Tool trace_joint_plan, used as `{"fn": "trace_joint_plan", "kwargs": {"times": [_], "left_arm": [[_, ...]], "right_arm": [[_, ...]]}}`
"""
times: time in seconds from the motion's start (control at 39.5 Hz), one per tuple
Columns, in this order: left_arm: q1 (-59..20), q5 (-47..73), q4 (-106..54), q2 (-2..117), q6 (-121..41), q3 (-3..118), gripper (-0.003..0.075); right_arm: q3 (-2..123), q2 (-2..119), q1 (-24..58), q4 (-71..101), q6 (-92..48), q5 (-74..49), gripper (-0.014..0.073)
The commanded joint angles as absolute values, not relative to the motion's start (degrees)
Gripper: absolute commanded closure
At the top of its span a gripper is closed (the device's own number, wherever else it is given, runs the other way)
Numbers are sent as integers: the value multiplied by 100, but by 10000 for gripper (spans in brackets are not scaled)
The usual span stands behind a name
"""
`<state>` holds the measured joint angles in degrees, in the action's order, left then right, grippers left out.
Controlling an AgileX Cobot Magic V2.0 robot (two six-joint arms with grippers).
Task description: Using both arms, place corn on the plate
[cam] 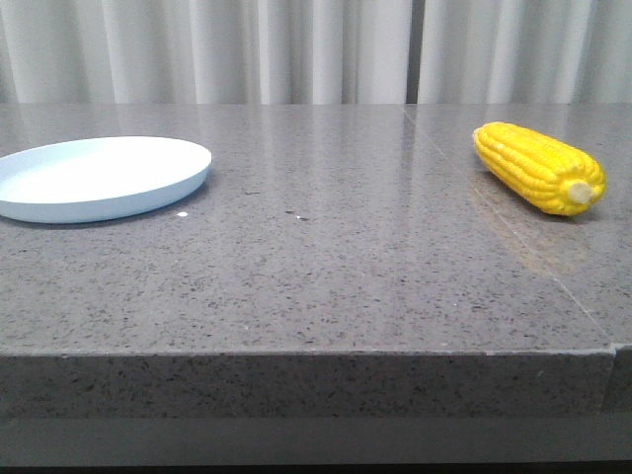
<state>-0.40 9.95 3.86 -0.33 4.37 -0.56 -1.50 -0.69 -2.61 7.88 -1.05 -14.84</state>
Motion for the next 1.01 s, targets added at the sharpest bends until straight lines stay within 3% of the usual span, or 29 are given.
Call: {"fn": "trace_joint_plan", "kwargs": {"times": [0.0,0.28,0.56,0.76,0.99], "left_arm": [[-46,486,336,-132,421,-181,741],[-46,35,336,-132,421,-181,741],[-46,-1905,336,-132,421,29,741],[-46,-599,336,238,421,1281,741],[-46,917,767,1559,421,2747,741]], "right_arm": [[-27,-151,-294,810,-131,-1049,657],[-23,-151,-294,810,-131,-661,657],[756,-151,-294,816,-131,-693,657],[1946,275,-294,816,-131,-1134,657],[3323,1842,-294,1126,-131,-1638,655]]}}
